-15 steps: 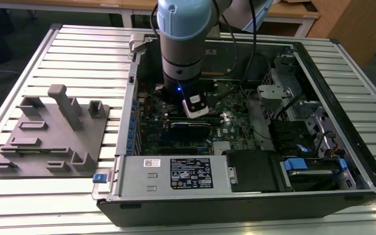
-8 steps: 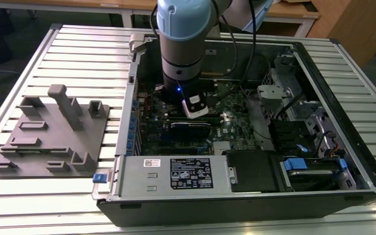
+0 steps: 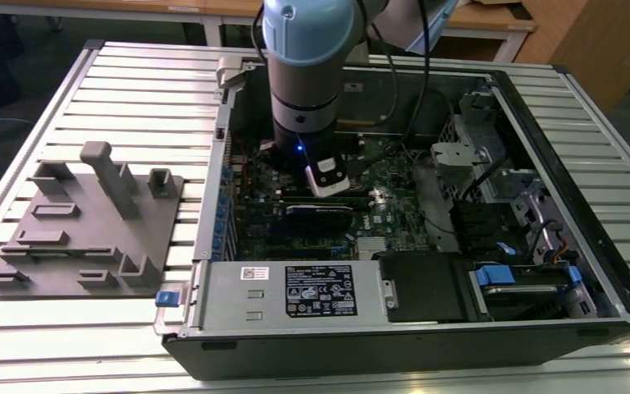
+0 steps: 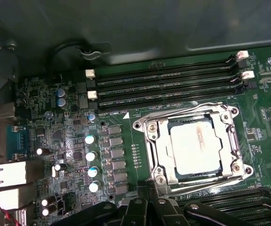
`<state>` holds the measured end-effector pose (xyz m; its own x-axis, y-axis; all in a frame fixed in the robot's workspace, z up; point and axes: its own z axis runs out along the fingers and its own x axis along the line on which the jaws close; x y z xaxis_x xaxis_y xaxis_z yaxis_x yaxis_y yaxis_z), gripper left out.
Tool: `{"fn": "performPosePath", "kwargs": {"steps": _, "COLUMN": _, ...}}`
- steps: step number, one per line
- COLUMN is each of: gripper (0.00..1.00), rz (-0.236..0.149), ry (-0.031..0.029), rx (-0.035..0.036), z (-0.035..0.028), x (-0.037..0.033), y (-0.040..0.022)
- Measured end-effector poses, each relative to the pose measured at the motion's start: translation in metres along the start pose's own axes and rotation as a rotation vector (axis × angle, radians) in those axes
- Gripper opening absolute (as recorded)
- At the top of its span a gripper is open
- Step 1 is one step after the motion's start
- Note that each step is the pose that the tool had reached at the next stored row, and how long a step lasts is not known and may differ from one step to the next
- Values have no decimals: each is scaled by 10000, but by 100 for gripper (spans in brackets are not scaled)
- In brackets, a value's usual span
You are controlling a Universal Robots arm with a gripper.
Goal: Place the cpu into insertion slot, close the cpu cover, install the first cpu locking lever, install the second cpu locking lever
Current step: 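Install the second cpu locking lever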
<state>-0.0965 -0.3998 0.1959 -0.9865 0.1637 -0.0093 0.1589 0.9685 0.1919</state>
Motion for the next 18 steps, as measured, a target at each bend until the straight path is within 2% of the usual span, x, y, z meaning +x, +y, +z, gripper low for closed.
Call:
{"fn": "performPosePath", "kwargs": {"steps": 12, "gripper": 11, "rz": 1, "ry": 1, "rx": 5, "z": -174, "x": -1, "y": 33}}
{"fn": "performPosePath", "kwargs": {"steps": 18, "gripper": 11, "rz": 0, "ry": 1, "rx": 3, "z": -189, "x": -2, "y": 36}}
